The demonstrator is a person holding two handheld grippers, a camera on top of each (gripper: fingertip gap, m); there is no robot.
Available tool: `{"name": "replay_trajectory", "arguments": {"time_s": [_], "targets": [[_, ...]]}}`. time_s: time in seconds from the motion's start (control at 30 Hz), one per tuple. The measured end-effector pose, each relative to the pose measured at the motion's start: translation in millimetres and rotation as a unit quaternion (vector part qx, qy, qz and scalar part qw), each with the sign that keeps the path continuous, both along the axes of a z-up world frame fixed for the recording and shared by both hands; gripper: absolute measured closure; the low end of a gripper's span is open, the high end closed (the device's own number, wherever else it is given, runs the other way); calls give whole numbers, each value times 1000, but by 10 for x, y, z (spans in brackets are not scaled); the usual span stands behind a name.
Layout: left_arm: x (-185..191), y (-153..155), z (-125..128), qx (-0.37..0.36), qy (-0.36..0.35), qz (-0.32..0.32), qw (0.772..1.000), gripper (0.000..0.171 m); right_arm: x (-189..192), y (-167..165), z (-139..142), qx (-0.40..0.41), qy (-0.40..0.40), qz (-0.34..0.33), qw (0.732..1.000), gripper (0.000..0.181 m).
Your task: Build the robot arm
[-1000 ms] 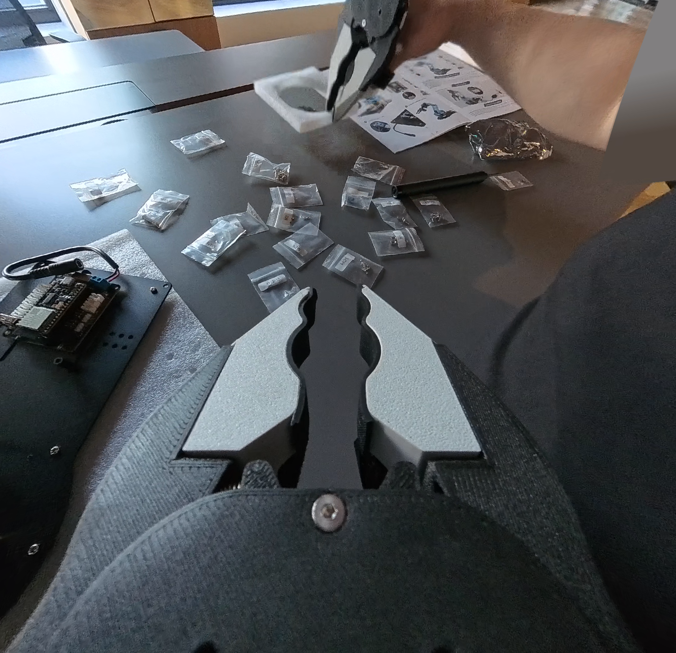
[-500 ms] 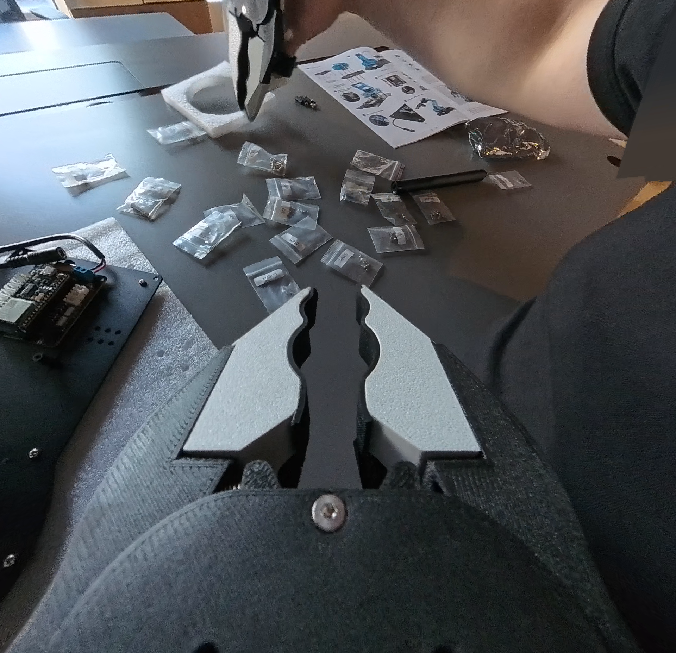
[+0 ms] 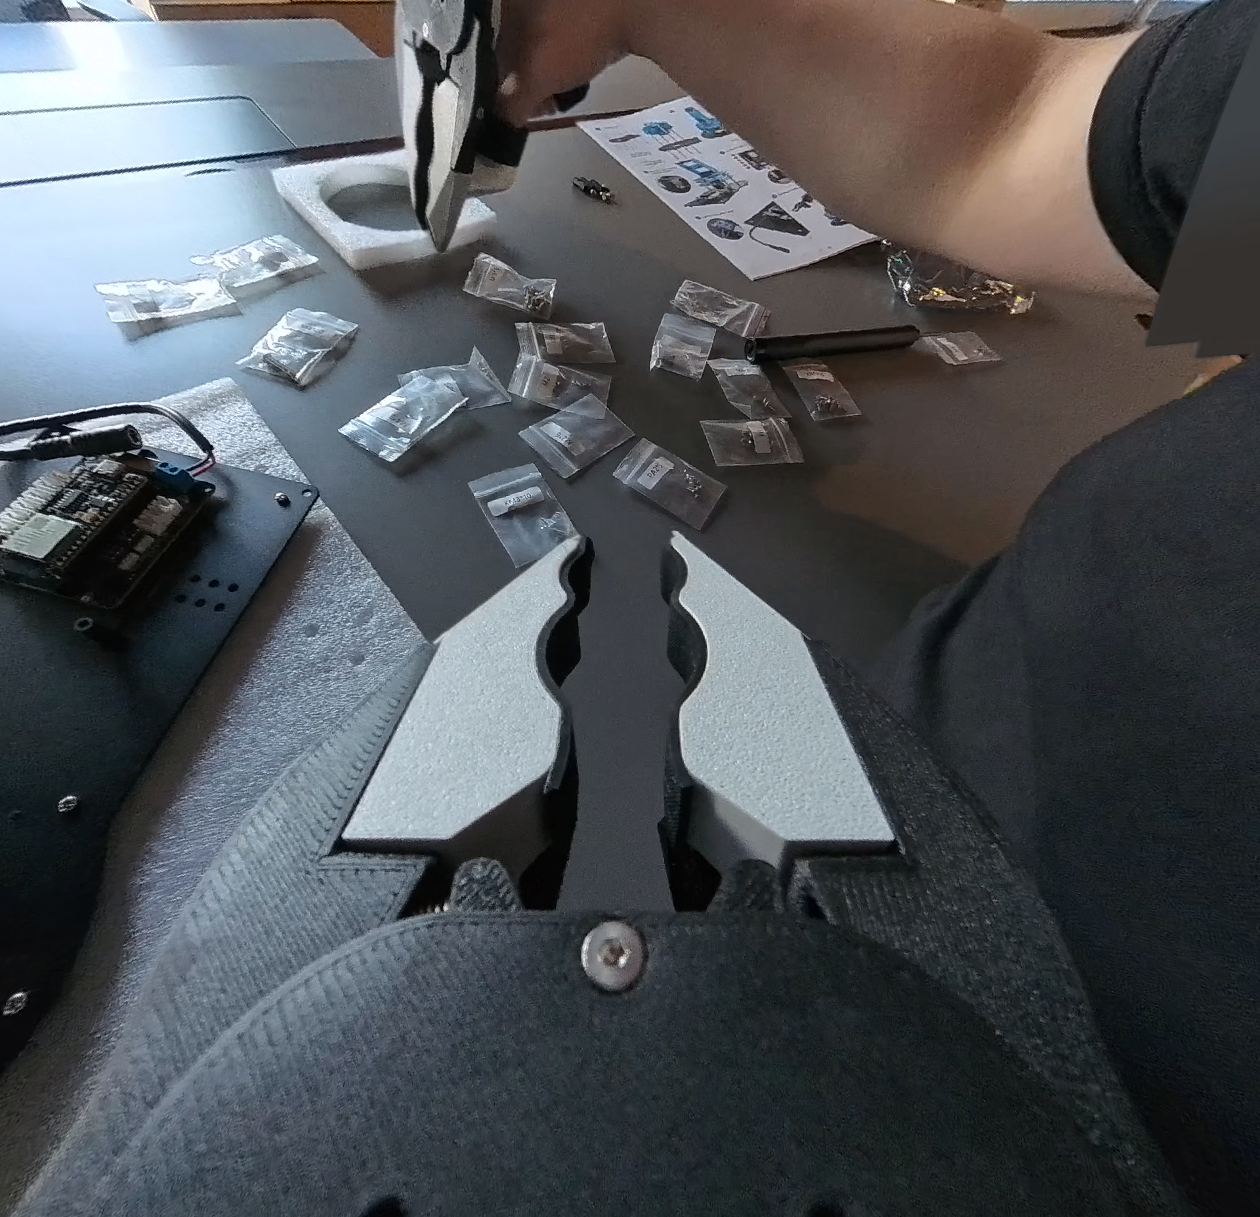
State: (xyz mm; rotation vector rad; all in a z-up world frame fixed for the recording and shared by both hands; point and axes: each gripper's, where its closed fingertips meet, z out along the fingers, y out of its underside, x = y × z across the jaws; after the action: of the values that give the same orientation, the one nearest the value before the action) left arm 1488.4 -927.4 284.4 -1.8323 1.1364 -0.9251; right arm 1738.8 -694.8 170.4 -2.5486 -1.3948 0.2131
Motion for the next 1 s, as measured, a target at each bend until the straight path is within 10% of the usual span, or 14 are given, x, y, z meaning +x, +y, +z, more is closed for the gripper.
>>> {"name": "replay_trajectory", "arguments": {"time_s": [0.6, 0.73, 1.0], "targets": [[-51, -50, -23, 0, 10, -5, 1000, 153, -252, -104, 369, 115, 17, 33, 993, 146], [-117, -54, -61, -7, 4, 3, 1000, 153, -1501, -300, 892, 168, 153, 145, 963, 121], [-287, -59, -62, 2, -12, 24, 1000, 153, -2691, -227, 467, 106, 72, 320, 939, 102]]}}
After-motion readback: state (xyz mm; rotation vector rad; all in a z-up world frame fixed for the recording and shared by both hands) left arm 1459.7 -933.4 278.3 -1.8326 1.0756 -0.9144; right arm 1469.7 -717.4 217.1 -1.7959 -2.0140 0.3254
